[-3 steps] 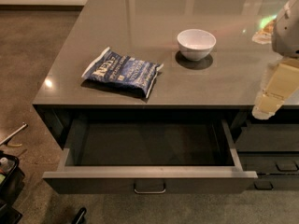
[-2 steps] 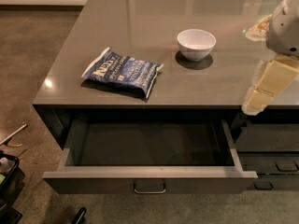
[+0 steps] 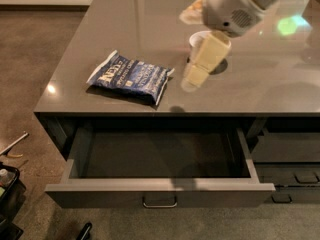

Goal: Place blue chip bag into top drawer

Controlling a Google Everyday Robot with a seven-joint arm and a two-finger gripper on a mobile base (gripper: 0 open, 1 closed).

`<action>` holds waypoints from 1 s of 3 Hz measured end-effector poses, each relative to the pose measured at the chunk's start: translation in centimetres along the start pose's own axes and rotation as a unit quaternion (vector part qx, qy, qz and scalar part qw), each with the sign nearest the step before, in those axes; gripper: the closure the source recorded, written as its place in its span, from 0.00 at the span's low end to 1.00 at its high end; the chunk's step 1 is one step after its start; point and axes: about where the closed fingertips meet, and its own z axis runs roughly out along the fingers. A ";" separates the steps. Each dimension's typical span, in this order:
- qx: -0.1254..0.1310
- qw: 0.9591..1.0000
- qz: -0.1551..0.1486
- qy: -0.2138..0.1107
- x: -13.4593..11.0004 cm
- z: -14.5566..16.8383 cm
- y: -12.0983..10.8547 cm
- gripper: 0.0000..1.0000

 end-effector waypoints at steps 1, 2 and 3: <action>-0.045 0.998 -0.042 -0.029 -4.8 4.0 -0.8 0.00; -0.043 0.998 -0.042 -0.030 -5.1 4.0 -0.4 0.00; -0.037 0.999 -0.002 -0.037 -1.4 5.3 -1.5 0.00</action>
Offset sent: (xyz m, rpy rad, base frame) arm 0.0021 0.0408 -0.0049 0.0302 0.0248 0.0774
